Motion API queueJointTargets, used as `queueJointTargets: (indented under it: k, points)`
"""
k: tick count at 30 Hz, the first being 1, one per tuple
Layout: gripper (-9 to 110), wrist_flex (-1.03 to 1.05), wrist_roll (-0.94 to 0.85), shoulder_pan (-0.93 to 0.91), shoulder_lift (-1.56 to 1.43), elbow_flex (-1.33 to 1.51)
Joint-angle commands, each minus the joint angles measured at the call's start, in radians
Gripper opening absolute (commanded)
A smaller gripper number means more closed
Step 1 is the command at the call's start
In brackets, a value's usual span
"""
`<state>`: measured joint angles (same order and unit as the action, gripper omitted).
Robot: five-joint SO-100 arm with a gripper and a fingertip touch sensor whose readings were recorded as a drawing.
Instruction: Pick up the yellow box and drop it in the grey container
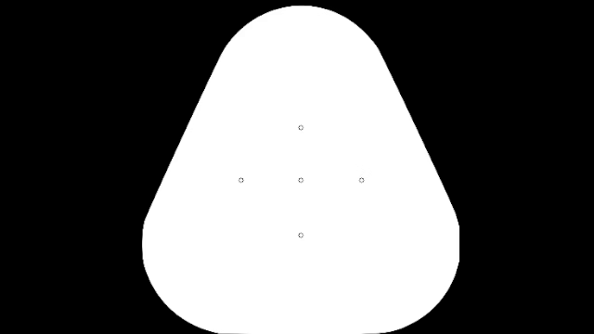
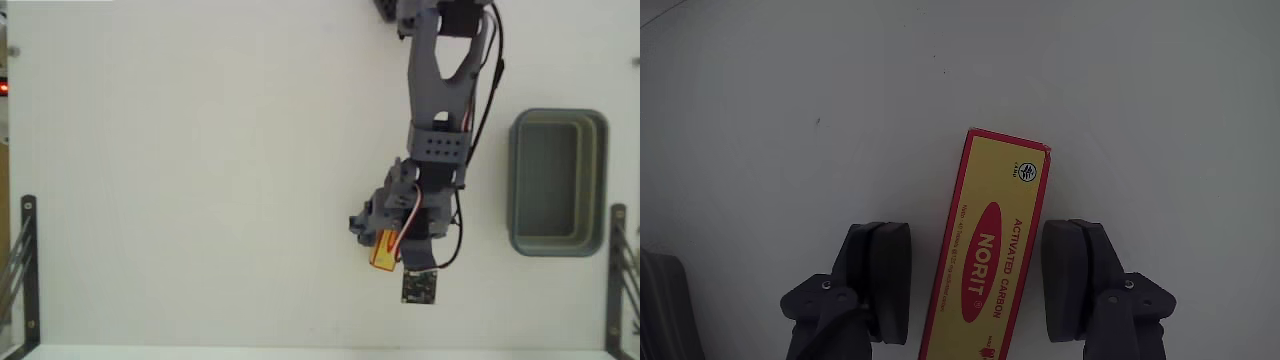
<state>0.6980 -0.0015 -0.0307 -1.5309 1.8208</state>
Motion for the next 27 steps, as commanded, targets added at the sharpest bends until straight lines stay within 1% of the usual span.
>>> queueJointTargets:
  k: [1, 27]
  points:
    - [77, -0.012, 0.002, -0.01, -0.024, -0.002]
    - [70, -0.012, 0.002, -0.01, -0.024, -0.002]
